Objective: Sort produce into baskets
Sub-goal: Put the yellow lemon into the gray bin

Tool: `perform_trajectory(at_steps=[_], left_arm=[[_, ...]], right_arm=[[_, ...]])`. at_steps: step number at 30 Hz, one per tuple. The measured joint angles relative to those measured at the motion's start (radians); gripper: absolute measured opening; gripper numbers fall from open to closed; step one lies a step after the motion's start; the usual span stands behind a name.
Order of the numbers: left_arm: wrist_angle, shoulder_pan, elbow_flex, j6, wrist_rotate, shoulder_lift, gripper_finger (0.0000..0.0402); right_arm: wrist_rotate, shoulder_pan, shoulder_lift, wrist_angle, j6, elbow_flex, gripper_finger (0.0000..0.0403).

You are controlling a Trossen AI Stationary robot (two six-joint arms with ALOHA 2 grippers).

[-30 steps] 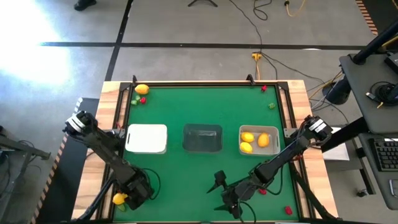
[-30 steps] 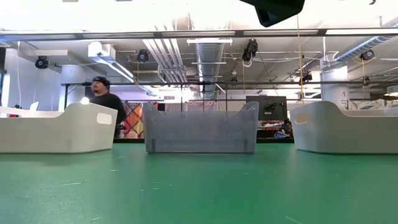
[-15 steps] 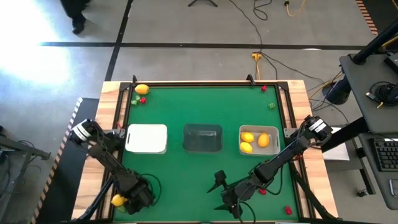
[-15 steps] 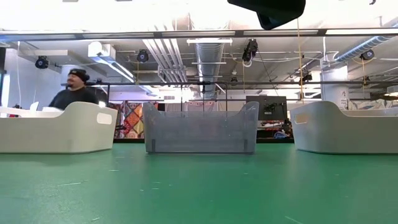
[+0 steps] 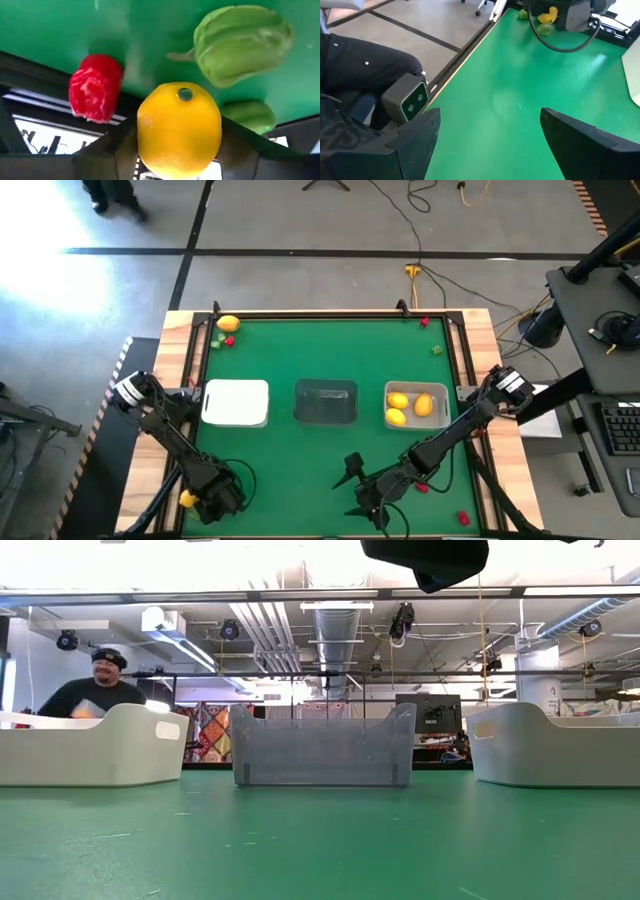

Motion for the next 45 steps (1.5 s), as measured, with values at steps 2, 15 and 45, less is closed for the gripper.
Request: perform_trajectory(at_steps=[2,15,45], left_arm=[[-0.021,0.0,0.015,0.002,-0.001,-0.009,0.0186],[-0.397,0.072,0.429,0.102,-0.67,-0.025,0.0196],[0.753,0.468,0.463,1.02,-0.989,0.382,0.0249]], right_arm=[[0.009,-0.001,0.0,-0.012,-0.001,0.0,0.0334],[0.049,-0.009,-0.002,-0.037,0.015,-0.001,0.0334],[0.329,0.079,-0.103,-0.652,0.554,0.037,0.0334]])
